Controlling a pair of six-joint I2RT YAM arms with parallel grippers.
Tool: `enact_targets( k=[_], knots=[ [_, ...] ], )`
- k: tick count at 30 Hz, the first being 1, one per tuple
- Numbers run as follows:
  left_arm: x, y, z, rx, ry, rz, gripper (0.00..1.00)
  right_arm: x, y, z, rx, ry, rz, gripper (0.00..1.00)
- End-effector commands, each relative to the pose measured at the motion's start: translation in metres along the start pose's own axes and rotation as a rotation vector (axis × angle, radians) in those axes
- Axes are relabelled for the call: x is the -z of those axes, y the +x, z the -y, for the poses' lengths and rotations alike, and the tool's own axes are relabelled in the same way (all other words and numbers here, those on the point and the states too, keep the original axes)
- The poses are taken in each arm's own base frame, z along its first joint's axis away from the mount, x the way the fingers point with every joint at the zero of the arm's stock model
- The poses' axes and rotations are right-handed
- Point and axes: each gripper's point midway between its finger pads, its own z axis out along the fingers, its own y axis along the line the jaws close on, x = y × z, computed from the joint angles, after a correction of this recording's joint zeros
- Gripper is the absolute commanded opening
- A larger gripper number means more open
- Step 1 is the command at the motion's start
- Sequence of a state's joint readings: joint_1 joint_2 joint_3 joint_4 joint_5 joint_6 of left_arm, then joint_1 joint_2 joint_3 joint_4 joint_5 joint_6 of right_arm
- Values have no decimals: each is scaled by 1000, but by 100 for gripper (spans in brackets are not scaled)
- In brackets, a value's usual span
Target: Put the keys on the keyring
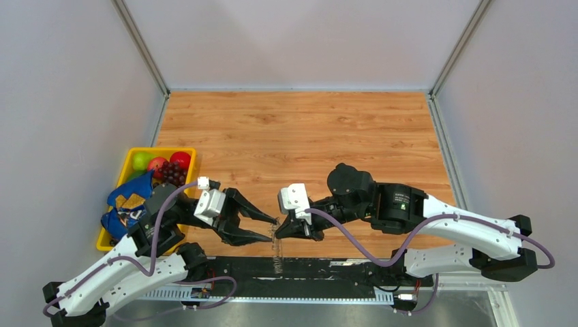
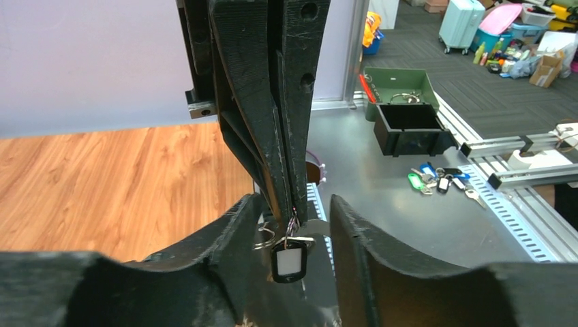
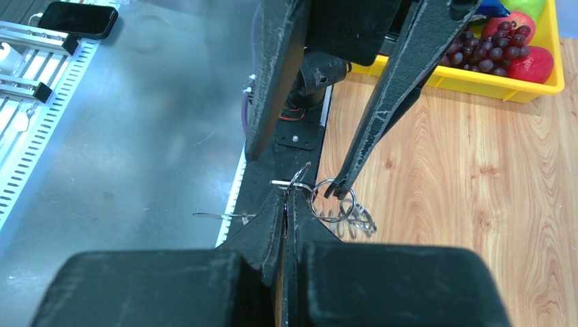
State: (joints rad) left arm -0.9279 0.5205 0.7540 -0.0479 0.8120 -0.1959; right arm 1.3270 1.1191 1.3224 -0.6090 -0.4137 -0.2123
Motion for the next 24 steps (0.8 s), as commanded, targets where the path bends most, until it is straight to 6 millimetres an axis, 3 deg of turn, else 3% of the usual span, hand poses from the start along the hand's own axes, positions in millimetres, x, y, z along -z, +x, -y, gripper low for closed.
enact_targets(
  k=[1, 10, 18, 21, 24],
  knots=[
    [-3, -3, 3, -12, 31, 12, 46, 9, -43, 2, 30, 13, 125, 0],
    [-3, 3, 4, 3, 41, -2, 44, 14, -50, 6, 39, 45, 148, 0],
    [-4, 6, 2, 6, 36, -14, 22, 19, -56, 9, 43, 71, 168, 0],
    [-3, 6, 2, -2, 36, -17, 4, 23, -58, 10, 45, 91, 179, 0],
    [-3, 6, 1, -8, 29, -19, 0, 29, -61, 13, 46, 120, 191, 0]
  ],
)
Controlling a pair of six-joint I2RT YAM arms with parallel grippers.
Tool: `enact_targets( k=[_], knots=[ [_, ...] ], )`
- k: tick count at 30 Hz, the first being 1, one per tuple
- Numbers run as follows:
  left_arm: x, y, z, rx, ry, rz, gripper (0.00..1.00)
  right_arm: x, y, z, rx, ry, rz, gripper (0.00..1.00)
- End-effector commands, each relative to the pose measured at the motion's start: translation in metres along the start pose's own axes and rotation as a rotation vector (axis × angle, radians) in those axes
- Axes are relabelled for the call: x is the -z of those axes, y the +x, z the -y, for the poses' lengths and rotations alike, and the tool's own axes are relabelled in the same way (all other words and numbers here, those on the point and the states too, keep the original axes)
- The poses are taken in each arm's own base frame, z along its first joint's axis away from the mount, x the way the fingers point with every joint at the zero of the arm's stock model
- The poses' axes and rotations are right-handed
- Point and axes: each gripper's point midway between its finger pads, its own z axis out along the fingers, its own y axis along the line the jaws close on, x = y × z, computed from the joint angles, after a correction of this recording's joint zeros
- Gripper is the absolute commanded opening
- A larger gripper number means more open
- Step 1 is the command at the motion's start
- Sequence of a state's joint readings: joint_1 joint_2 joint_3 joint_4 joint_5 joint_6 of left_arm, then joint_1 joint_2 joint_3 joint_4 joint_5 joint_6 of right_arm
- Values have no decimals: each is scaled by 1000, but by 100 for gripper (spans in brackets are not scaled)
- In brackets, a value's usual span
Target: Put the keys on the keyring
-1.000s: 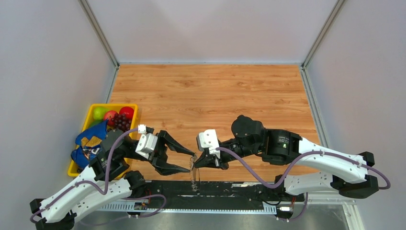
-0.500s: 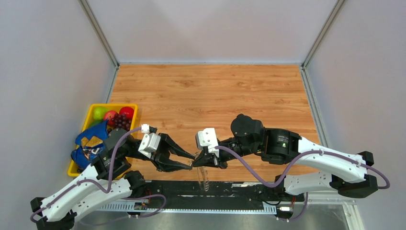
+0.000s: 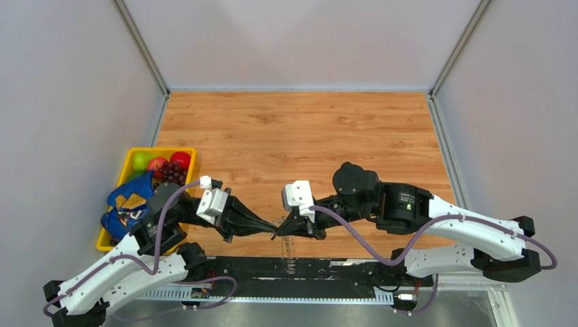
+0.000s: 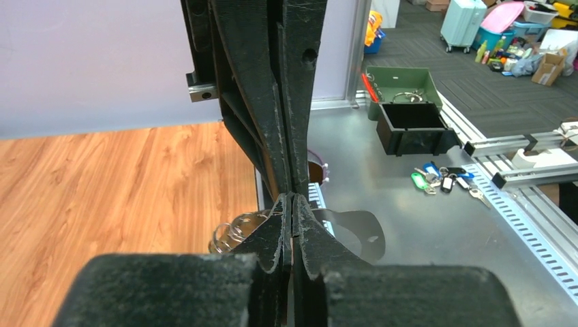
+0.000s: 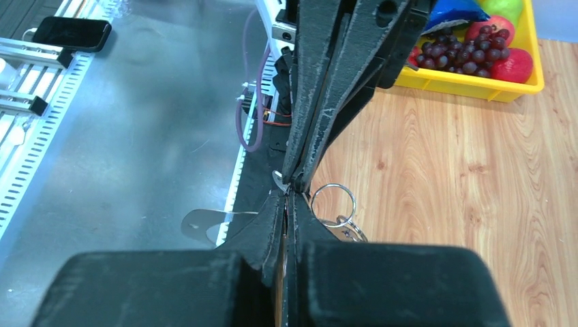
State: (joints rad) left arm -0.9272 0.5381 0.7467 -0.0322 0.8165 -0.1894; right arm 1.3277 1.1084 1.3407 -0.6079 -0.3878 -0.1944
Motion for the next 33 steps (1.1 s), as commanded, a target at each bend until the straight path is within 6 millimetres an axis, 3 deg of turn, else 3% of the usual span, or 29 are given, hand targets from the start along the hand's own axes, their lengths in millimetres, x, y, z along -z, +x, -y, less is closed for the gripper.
enact_targets(
  k=[1, 15, 25, 33],
  knots=[
    [1, 2, 4, -11, 24, -11, 0, 23, -53, 12, 49, 102, 173, 0],
    [3, 1, 5, -22, 13, 5, 0, 48, -78, 32, 36, 262, 310, 0],
    [2, 1, 3, -29, 5, 16, 0, 44, -89, 41, -2, 302, 433, 0],
    [-1, -1, -5, -35, -20, 27, 0, 52, -96, 46, -27, 347, 586, 0]
  ],
)
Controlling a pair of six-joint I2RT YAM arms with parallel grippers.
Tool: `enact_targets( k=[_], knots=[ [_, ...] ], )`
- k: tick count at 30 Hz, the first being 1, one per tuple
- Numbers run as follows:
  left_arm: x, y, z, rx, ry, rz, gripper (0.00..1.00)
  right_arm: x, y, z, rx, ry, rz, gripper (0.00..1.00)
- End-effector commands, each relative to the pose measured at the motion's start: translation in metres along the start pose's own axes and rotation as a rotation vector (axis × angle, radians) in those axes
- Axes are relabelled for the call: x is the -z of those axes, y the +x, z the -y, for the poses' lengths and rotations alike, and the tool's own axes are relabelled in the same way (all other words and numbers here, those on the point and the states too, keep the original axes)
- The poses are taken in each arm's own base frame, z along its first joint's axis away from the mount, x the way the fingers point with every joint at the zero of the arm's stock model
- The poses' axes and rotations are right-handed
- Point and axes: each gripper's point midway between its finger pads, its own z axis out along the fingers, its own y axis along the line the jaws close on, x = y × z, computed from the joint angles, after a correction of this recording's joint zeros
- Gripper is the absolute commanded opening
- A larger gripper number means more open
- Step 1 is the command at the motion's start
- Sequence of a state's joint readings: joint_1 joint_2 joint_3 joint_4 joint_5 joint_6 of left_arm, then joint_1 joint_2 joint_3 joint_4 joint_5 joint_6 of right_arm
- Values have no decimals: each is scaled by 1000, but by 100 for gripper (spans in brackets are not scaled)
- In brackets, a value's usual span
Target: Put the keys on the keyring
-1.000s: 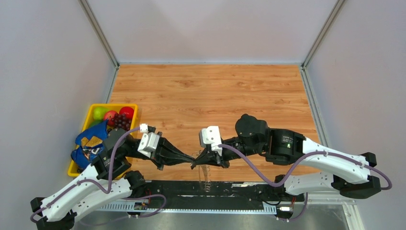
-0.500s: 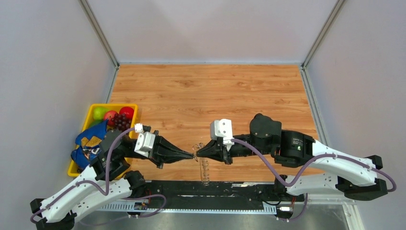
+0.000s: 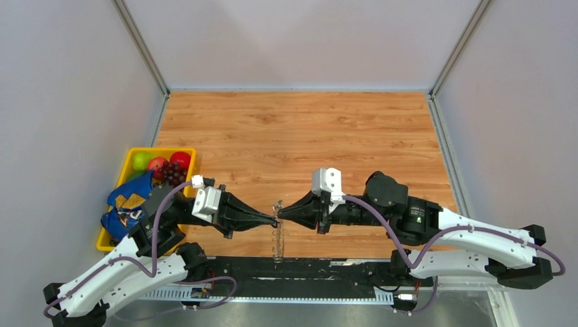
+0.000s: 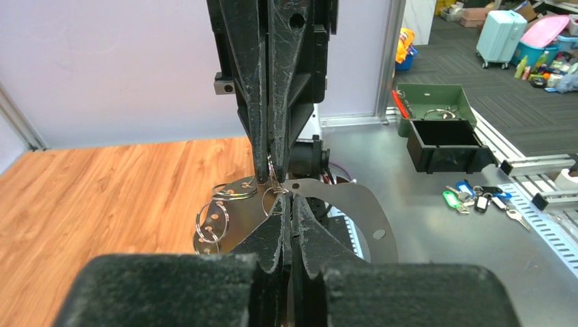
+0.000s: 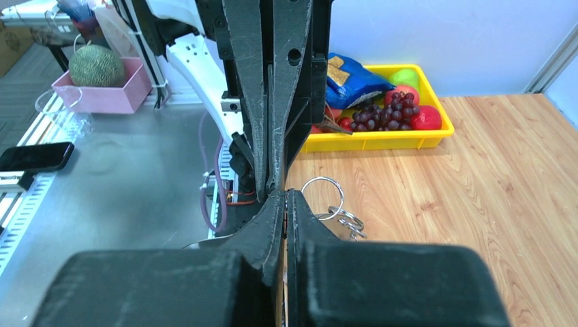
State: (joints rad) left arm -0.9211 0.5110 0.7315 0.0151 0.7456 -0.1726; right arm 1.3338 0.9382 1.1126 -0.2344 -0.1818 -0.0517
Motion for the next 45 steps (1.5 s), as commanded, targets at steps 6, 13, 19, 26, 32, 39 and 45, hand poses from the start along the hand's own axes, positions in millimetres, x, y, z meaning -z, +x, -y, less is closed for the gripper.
enact_targets(
  k=[6, 13, 19, 26, 32, 39, 45],
  knots=[
    [-7, 8, -2, 33, 18, -21, 1, 11, -72, 29, -38, 167, 362, 0],
    [-8, 5, -10, 42, -25, -12, 11, 19, -73, 37, -56, 218, 409, 0],
    [-7, 0, -16, 50, -71, -8, 36, 30, -73, 37, -60, 233, 449, 0],
    [-2, -18, -26, 23, -157, 19, 51, 37, -74, 32, -46, 207, 470, 0],
    [0, -38, -33, -15, -201, 65, 53, 38, -75, 26, -33, 175, 471, 0],
    [5, -74, -29, -72, -211, 167, 54, 39, -74, 22, -19, 157, 472, 0],
    [0, -97, -19, -92, -152, 244, 54, 38, -73, 21, -27, 147, 473, 0]
  ],
)
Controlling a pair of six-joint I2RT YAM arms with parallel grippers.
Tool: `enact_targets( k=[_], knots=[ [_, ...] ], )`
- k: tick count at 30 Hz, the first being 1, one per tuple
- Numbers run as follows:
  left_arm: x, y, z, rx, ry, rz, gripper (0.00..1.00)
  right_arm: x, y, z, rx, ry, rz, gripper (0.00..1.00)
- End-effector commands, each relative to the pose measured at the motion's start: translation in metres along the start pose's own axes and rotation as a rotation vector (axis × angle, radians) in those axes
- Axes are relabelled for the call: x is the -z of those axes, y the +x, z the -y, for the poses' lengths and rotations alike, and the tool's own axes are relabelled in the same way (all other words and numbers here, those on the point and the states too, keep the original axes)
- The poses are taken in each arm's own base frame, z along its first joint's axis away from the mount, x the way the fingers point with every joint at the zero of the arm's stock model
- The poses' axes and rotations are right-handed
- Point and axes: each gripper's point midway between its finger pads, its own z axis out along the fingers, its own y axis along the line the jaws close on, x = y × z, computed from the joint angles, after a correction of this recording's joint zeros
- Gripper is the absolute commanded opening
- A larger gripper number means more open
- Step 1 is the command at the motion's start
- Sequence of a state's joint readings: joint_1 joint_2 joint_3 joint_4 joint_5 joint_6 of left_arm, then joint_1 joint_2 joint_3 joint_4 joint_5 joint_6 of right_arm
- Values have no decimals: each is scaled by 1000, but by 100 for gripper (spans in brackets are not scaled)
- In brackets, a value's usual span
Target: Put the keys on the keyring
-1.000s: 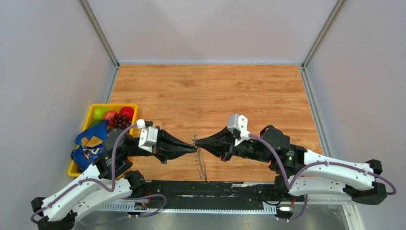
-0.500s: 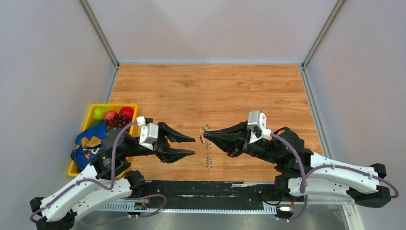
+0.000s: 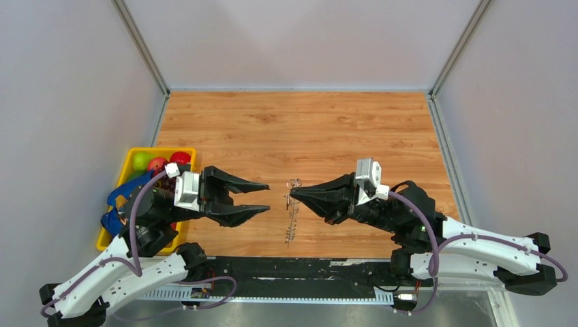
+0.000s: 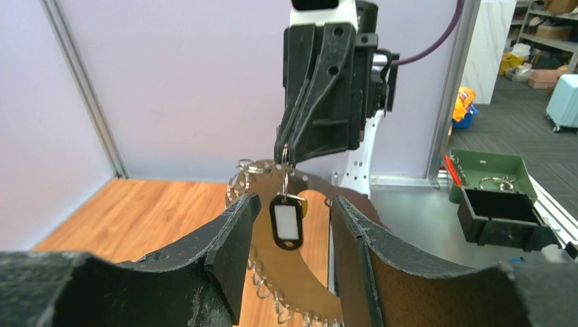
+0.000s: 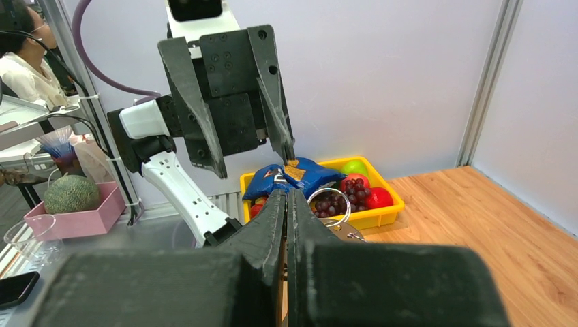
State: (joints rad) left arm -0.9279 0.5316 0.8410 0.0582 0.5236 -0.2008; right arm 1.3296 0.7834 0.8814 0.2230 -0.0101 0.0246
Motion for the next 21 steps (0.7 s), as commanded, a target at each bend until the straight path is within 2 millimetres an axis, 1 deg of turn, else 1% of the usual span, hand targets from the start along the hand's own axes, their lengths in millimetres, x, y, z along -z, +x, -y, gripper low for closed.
enact_targets(
  k=[1, 4, 11, 21],
  knots=[
    [-6, -37, 10, -21, 54, 112, 54, 1, -24, -4, -2, -23, 90, 0],
    [-10, -38, 11, -18, 74, 123, 54, 1, -27, -6, -2, -34, 98, 0],
    [-20, -33, 11, 21, 106, 119, 54, -3, -29, -12, 5, -68, 109, 0],
    [-25, -25, 11, 53, 123, 115, 53, -10, -29, -13, 15, -75, 120, 0]
  ],
)
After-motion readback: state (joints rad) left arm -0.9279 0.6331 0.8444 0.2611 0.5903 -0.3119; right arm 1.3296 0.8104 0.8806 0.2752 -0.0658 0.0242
